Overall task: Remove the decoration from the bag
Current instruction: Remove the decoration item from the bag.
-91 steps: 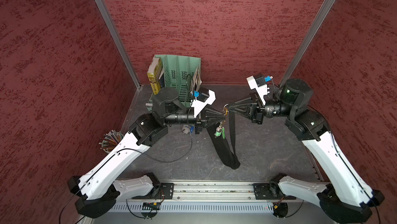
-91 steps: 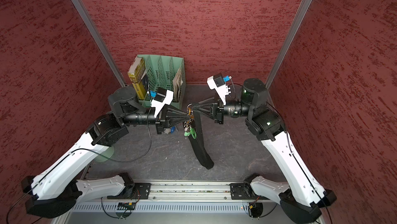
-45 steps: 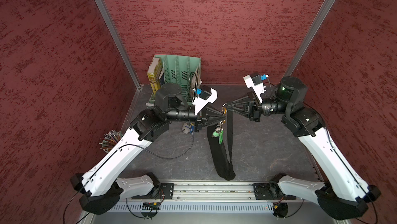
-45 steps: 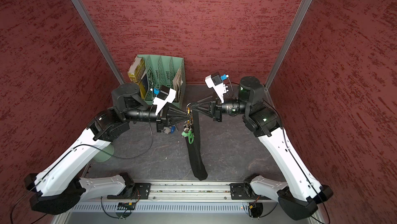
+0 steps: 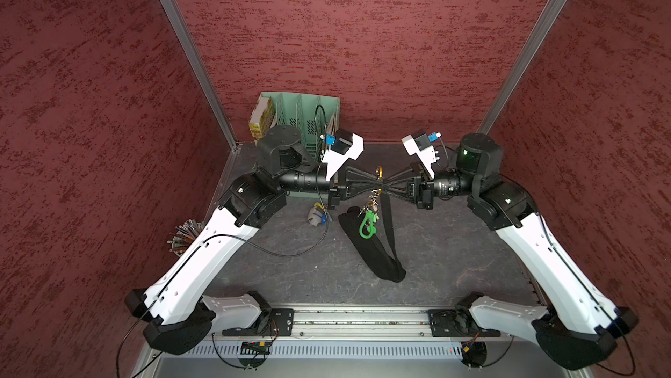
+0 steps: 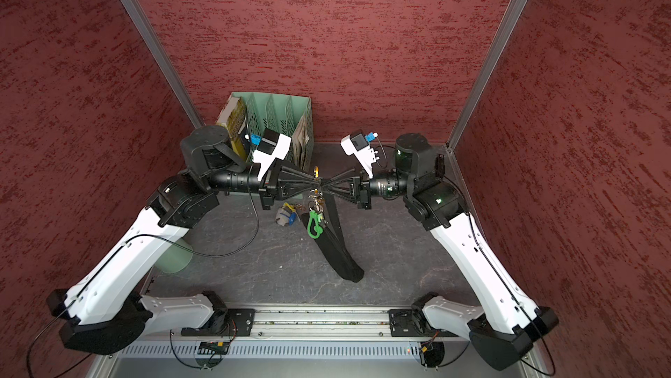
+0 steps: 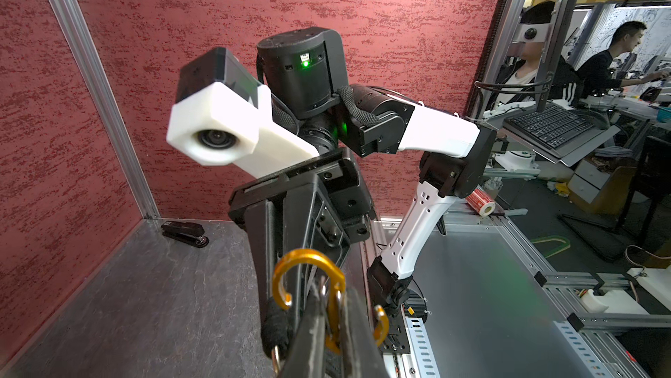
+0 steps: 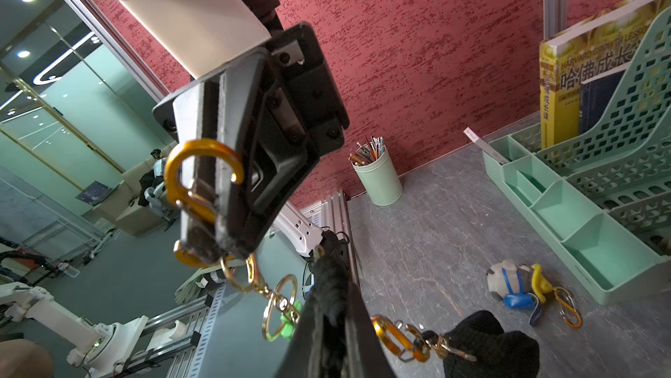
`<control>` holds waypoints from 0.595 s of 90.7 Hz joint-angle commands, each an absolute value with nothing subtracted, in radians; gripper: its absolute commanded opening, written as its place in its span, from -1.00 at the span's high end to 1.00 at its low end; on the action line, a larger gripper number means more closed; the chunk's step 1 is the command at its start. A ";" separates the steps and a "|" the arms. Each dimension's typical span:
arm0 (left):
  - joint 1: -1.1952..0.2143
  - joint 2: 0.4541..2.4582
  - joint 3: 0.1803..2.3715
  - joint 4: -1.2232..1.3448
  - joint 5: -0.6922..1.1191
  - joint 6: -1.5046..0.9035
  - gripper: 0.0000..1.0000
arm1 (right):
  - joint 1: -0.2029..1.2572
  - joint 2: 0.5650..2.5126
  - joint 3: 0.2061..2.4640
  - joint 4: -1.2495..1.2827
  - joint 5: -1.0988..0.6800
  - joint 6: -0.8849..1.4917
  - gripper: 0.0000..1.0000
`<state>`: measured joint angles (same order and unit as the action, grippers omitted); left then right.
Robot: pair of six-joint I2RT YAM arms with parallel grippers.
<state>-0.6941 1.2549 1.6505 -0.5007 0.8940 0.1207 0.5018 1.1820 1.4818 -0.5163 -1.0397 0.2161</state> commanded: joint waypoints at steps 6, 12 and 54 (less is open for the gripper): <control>-0.640 1.243 1.621 -0.399 0.946 0.041 1.00 | 0.499 1.184 1.514 -0.571 -0.924 0.188 1.00; -0.598 1.240 1.593 -0.361 0.937 -0.011 1.00 | 0.500 1.196 1.521 -0.603 -0.858 0.178 1.00; -0.485 1.169 1.162 -0.346 0.631 -0.193 1.00 | 0.464 1.220 1.405 -0.693 -0.513 0.147 1.00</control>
<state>-0.4927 1.2022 1.2770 -0.3801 0.7219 -0.1268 0.4923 1.2343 1.4487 -0.6868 -0.6300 0.1551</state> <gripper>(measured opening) 0.100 0.112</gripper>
